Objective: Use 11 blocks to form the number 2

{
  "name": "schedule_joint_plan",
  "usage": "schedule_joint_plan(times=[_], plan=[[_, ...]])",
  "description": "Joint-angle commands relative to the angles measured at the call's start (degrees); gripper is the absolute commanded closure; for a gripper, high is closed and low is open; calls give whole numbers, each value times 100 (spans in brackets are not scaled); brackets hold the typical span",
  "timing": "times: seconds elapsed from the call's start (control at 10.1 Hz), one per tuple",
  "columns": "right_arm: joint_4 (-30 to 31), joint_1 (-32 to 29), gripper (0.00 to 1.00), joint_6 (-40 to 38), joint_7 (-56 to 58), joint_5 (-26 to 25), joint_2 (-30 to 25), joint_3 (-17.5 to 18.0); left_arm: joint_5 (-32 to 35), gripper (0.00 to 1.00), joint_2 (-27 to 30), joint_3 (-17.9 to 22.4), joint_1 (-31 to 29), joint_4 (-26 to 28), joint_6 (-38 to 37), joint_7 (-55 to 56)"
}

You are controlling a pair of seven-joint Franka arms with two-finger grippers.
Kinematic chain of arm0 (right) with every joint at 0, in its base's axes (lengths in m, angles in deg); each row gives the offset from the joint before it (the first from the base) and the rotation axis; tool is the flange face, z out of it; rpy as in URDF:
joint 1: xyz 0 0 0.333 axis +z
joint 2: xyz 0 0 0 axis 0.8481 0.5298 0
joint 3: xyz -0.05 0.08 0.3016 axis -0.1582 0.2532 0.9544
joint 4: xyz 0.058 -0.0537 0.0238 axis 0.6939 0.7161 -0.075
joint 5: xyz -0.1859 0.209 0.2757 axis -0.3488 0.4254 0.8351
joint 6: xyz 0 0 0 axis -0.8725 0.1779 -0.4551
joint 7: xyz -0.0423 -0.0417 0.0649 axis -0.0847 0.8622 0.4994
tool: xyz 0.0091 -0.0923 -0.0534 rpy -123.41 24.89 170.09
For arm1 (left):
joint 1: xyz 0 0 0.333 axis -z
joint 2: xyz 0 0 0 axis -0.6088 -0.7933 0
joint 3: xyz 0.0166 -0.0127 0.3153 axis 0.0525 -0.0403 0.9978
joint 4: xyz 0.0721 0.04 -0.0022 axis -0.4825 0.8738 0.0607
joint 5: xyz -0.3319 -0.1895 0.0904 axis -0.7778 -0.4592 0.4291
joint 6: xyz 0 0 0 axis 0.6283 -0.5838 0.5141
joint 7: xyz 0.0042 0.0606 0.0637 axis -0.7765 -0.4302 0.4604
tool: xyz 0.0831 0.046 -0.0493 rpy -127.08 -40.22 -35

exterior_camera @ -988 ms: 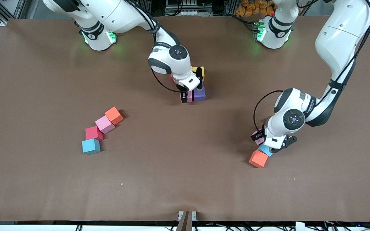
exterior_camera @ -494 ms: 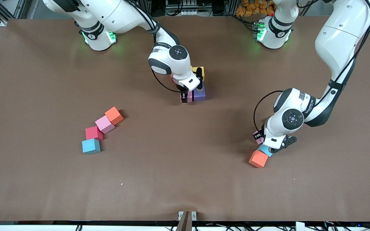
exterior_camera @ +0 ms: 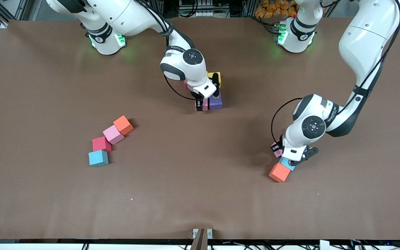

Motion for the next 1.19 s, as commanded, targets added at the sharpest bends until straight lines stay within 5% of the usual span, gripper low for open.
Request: schedule_joint_plan(times=[0.0, 0.69, 0.79, 0.89, 1.09], plan=[[-119, 112, 30, -10, -53, 88, 55, -59, 86, 56, 259, -123, 86, 43, -59, 413], [-127, 165, 33, -10, -45, 272, 72, -68, -54, 56, 733, -422, 15, -193, -1086, 511], [-136, 165, 29, -10, -45, 272, 72, -68, -107, 56, 795, -423, 7, -237, -1201, 503], [-214, 156, 0, -19, -45, 281, 55, -68, -108, 56, 813, -423, 7, -238, -1245, 511], [-224, 121, 0, -19, 8, 281, 37, -59, -108, 56, 822, -414, -11, -247, -1263, 511]])
